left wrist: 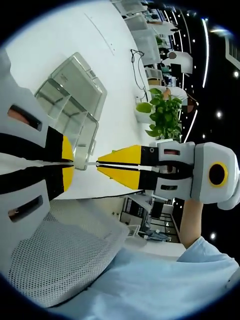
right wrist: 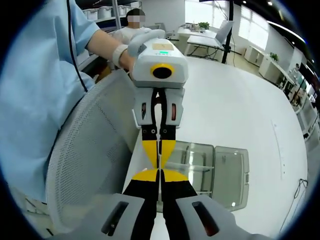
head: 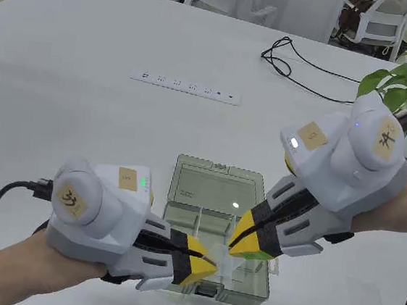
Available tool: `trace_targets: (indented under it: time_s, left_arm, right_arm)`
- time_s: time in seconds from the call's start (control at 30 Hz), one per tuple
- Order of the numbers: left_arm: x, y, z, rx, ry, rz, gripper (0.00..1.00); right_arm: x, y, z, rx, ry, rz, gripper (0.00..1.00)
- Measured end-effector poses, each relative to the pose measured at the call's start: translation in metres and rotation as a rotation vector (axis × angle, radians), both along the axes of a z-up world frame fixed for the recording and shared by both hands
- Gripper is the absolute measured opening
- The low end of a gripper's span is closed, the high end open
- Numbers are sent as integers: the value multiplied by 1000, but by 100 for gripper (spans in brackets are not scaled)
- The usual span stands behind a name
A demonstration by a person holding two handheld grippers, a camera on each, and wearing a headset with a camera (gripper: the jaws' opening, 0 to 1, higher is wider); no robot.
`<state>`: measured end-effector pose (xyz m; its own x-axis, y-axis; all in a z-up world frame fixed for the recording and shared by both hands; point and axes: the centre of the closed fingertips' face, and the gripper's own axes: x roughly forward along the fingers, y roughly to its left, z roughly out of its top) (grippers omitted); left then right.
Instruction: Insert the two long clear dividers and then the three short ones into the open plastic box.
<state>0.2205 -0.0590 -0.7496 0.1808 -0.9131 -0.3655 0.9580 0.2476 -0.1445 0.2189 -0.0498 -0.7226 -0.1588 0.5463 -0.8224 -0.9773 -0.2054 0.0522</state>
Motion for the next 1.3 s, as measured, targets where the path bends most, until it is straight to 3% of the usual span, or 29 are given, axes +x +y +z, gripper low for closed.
trace_targets:
  time_s: [0.33,0.47,0.67,0.77,0.9,1.1,1.2,1.3]
  left_arm:
    - [5,2,-2,8,0,38,0]
    - [12,10,-4,26,-29,84,14]
    - [17,16,-6,46,-38,117,33]
    - [22,20,-7,61,-62,146,44]
    - [26,24,-9,68,-62,184,62]
    - [31,31,-11,68,-54,232,80]
    - [35,37,-16,93,-42,277,97]
    - [37,41,-15,87,-30,309,100]
  right_arm:
    - [3,5,1,-6,-16,2,2]
    - [10,4,3,-10,-23,-16,2]
    - [22,1,2,-24,-41,-54,2]
    - [34,-1,-1,-44,-45,-132,2]
    - [41,-2,-4,-55,-46,-176,2]
    - [50,-3,-7,-63,-42,-220,2]
    - [53,-4,-12,-78,-48,-215,2]
    - [53,-5,-15,-84,-44,-215,2]
